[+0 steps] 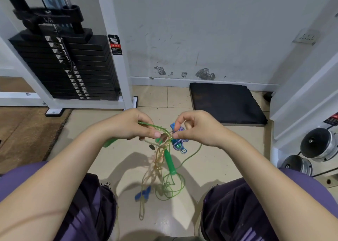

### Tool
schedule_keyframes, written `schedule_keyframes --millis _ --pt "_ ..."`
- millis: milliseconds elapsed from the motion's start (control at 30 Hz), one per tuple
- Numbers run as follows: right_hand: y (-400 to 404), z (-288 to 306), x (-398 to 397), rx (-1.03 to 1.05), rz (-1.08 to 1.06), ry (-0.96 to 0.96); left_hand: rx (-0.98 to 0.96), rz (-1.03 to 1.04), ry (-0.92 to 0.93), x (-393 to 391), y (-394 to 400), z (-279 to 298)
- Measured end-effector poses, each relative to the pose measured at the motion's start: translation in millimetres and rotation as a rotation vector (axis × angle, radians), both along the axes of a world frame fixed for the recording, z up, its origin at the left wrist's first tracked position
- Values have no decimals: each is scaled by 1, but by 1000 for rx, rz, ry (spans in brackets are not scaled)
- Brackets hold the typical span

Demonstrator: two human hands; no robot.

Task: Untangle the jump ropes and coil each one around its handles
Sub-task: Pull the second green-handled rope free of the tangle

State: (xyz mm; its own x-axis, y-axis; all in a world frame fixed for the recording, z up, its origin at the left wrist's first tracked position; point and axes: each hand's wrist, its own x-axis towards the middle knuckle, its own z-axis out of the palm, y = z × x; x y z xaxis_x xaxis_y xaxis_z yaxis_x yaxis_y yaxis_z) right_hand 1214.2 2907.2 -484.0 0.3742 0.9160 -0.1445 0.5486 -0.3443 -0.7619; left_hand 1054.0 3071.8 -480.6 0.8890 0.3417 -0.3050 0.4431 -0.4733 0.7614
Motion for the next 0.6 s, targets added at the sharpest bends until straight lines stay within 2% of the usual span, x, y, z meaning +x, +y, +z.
schedule_keyframes --millis 200,300,367,500,600 --pt "-7 3 27 -81 -104 -286 237 173 69 -10 25 -2" --pt "-8 3 31 -114 -131 -345 256 221 59 -11 29 -2" --pt "-8 2 28 -66 -126 -248 218 252 -7 -10 26 -1" --pt "-5 -1 14 -29 -108 -11 -72 321 -187 -3 10 -6" --pt "-1 -1 5 8 -86 134 -172 273 -247 5 -6 -9"
